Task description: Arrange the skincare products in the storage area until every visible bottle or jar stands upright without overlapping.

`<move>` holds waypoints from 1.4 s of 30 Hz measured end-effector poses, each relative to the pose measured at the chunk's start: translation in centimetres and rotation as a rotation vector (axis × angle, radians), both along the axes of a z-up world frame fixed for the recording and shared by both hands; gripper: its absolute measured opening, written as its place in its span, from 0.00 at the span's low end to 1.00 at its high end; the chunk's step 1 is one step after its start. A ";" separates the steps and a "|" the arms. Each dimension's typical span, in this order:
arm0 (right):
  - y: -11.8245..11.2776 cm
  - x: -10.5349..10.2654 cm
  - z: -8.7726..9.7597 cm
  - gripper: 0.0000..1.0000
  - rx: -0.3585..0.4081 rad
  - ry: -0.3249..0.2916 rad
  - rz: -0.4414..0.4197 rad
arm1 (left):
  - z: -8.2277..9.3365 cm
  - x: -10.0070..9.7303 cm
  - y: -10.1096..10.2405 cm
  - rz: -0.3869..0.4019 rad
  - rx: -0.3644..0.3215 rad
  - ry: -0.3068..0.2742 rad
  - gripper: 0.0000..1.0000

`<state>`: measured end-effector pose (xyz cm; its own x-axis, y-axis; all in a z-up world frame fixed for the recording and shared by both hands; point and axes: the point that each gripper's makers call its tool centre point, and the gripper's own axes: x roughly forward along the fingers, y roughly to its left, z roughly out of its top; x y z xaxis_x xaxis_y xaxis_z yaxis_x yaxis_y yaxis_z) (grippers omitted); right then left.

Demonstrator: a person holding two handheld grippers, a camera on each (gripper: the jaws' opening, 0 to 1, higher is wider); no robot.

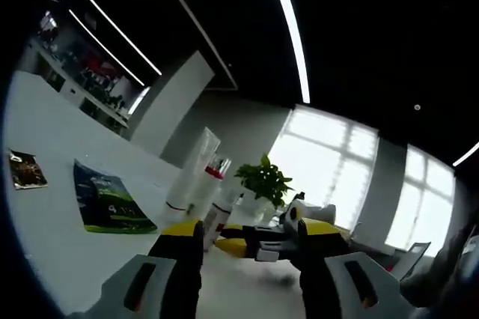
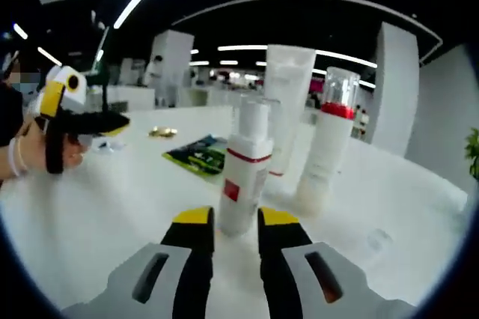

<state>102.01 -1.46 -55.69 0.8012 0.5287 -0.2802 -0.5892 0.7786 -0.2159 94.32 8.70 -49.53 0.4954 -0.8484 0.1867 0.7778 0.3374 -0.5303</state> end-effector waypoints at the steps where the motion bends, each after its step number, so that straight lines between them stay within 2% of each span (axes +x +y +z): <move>1: 0.1 0.0 0.0 0.21 -0.014 -0.010 -0.003 | 0.0 0.0 0.0 0.000 0.000 0.000 0.52; 13: 0.0 1.1 -0.2 0.18 -0.026 -0.043 -0.028 | 0.0 0.2 -0.1 -0.001 -0.001 0.000 0.52; 25: -0.4 2.3 -1.1 0.14 -0.059 -0.036 -0.049 | 0.0 0.3 -0.1 0.002 -0.001 0.004 0.52; 42: -0.8 2.4 -1.0 0.11 -0.053 -0.033 -0.061 | -0.4 0.3 -0.1 0.006 0.010 0.007 0.52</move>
